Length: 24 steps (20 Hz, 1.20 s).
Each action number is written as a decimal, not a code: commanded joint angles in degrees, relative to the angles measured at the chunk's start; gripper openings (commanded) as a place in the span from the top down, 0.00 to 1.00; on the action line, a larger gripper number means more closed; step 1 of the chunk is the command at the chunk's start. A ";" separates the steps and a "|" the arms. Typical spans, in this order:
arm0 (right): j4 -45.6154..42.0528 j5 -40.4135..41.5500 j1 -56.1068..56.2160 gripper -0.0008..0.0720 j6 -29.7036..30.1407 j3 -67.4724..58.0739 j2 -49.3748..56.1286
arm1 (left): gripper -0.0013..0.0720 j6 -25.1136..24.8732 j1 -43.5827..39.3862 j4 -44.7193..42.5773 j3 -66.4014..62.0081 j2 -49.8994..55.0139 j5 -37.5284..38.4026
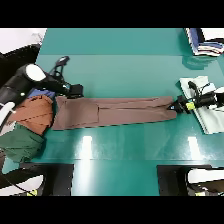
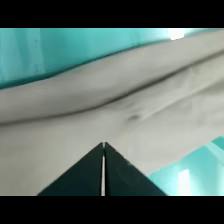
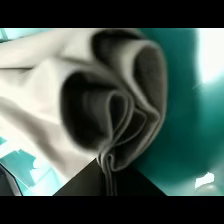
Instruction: Fold the shirts.
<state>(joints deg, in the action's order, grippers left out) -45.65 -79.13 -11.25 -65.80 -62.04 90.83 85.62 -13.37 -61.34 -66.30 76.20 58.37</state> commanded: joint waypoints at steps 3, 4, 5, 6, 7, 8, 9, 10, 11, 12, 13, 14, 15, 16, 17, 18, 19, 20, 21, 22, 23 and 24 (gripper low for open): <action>1.18 -5.09 3.52 0.97 -5.31 -10.78 -8.85 | 0.95 0.07 -9.88 4.87 -5.07 11.89 -5.35; 1.22 -5.42 4.74 0.97 -6.88 -13.29 -11.10 | 0.95 0.07 -11.43 5.11 -7.32 14.62 -4.81; 1.64 -5.42 6.32 0.97 -7.87 -15.58 -12.94 | 0.95 0.09 -13.03 5.49 -9.68 17.38 -4.59; 3.04 -5.42 8.17 0.97 -8.04 -17.86 -14.45 | 0.95 0.09 -14.40 6.49 -12.09 19.78 -4.61; 4.59 -5.31 9.97 0.97 -8.90 -19.82 -15.37 | 0.95 0.09 -15.65 7.17 -14.14 21.64 -4.79; 6.19 -5.35 11.87 0.97 -9.86 -21.97 -15.78 | 0.95 0.07 -16.87 7.54 -16.11 23.28 -4.85; 7.45 -5.49 13.77 0.97 -10.34 -23.89 -15.74 | 0.95 0.09 -17.88 7.78 -17.77 24.52 -4.85; 8.79 -5.42 15.80 0.97 -10.47 -25.75 -15.45 | 0.95 0.09 -18.78 7.85 -19.26 25.70 -4.81; 9.70 -5.44 17.55 0.97 -10.91 -27.52 -14.88 | 0.95 0.09 -19.56 7.78 -20.44 26.53 -4.81; 10.34 -5.42 19.45 0.97 -11.43 -29.31 -14.10 | 0.95 0.09 -20.15 7.78 -21.00 27.17 -4.92; 10.16 -5.29 21.27 0.97 -11.80 -30.77 -13.46 | 0.95 0.09 -20.55 7.74 -21.07 27.69 -4.94; 10.16 -5.03 23.02 0.97 -11.85 -32.06 -12.85 | 0.95 0.09 -20.79 7.72 -21.07 28.15 -4.33; 10.10 -4.72 24.39 0.97 -12.22 -33.07 -12.39 | 0.95 0.11 -20.79 7.61 -21.05 28.68 -3.67; 10.12 -4.35 25.70 0.97 -12.44 -33.97 -11.98 | 0.95 0.09 -20.76 7.48 -21.05 29.07 -3.28; 10.03 -3.56 26.69 0.97 -12.44 -34.32 -11.96 | 0.95 0.07 -20.76 6.97 -21.05 29.16 -3.26; 10.10 -2.49 27.61 0.97 -12.44 -34.56 -11.96 | 0.95 0.09 -20.76 5.70 -21.07 29.11 -3.17; 10.10 -1.51 28.24 0.97 -12.41 -34.62 -12.00 | 0.95 1.03 -20.37 4.48 -21.09 28.98 -2.73; 10.08 -0.92 28.98 0.97 -12.37 -34.62 -12.00 | 0.95 3.06 -19.37 3.89 -21.09 28.68 -1.86; 10.08 -0.63 29.81 0.97 -12.33 -34.58 -12.00 | 0.95 3.82 -17.92 2.93 -21.07 27.61 -1.31; 10.08 -0.26 30.86 0.97 -12.24 -34.58 -11.98 | 0.95 4.46 -16.15 0.72 -21.07 25.59 -1.05; 10.05 0.55 32.15 0.97 -12.13 -34.58 -11.98 | 0.95 4.44 -14.16 -1.81 -21.07 23.02 -0.83; 10.03 1.99 34.12 0.97 -12.07 -34.58 -11.89 | 0.95 4.42 -11.58 -4.20 -21.07 19.65 -0.61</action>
<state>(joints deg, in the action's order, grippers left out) -35.66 -79.96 19.29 -77.93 -96.29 78.81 88.68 -29.34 -59.70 -87.29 100.86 56.60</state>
